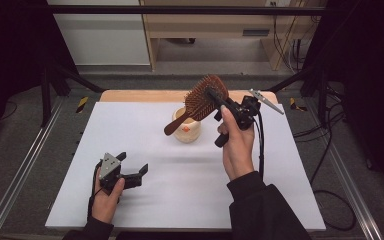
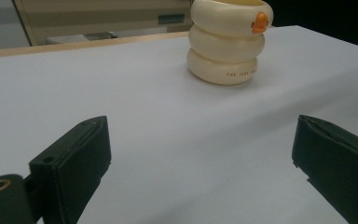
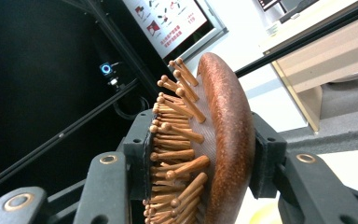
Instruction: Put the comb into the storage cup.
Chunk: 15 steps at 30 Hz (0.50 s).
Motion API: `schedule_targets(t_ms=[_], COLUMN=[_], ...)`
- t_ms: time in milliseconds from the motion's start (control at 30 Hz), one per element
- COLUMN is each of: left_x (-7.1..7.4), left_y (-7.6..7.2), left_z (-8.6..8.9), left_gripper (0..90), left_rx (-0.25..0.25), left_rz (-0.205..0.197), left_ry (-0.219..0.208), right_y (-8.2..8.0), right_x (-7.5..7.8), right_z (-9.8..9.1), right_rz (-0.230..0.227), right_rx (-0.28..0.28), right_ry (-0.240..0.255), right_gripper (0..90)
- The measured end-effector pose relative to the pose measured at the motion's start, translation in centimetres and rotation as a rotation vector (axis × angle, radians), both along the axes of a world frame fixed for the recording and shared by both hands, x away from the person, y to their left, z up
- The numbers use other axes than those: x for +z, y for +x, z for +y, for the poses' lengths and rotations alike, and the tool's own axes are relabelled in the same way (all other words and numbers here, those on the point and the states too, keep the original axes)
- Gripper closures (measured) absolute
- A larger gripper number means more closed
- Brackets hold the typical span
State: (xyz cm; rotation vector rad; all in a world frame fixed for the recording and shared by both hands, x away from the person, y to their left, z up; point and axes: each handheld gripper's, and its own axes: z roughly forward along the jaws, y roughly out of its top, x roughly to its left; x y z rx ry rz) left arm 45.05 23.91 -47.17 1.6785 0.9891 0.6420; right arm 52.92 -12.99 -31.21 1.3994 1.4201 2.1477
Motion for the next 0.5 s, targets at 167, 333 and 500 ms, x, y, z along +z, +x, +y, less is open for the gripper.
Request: schedule_targets(t_ms=[167,333,500], left_x=[0.0,-0.1,-0.1], left_y=[0.0,0.1,0.1], left_z=[0.0,0.0,0.0], left_gripper=[4.5,4.5,4.5], left_rx=[-0.001,0.0,-0.001], left_rz=[0.001,0.003,0.004], left_ry=[-0.002,-0.002,-0.003], right_y=[1.3,2.4,2.9], right_x=[0.7,0.6,0.5], right_z=[0.3,0.5,0.4], right_rz=[0.0,0.021,0.026], right_rx=[-0.021,-0.022,-0.034], right_ry=[-0.006,0.006,-0.004], right_gripper=[52.2,52.2,52.2])
